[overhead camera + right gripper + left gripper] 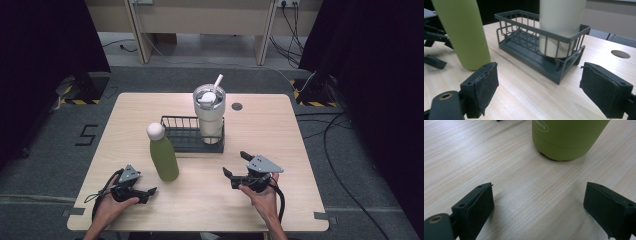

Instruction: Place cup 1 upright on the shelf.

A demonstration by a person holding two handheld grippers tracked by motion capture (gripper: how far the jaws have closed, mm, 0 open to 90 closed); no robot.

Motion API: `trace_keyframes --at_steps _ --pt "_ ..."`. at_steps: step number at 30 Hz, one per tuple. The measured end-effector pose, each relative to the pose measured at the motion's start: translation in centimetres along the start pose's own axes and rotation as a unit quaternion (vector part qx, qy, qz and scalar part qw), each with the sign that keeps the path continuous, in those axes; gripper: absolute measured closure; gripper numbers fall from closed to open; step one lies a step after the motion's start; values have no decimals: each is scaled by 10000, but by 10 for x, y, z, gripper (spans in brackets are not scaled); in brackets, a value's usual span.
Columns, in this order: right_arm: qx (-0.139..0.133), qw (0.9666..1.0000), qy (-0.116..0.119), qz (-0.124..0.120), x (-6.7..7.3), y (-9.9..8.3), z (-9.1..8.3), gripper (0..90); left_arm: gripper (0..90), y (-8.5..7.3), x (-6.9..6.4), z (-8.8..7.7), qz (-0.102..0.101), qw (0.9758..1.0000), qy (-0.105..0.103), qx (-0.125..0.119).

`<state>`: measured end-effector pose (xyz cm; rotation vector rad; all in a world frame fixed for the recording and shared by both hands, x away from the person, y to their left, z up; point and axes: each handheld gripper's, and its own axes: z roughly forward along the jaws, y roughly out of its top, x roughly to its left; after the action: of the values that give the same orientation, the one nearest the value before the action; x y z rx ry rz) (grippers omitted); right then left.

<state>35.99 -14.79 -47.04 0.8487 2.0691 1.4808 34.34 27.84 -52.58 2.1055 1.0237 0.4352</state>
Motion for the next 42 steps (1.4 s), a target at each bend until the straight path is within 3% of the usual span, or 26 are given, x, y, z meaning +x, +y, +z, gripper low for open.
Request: trace_keyframes --at_steps 13,27,42 --pt "97 9998 -94 160 -2 -15 -16 148 86 0 0 0 -2 10000 -2 0" --pt "351 9990 -258 -68 2 -24 -28 150 86 0 0 0 -4 10000 0 -2" --pt "447 9979 -392 272 -3 -47 -56 150 87 0 0 0 -3 10000 2 -1"
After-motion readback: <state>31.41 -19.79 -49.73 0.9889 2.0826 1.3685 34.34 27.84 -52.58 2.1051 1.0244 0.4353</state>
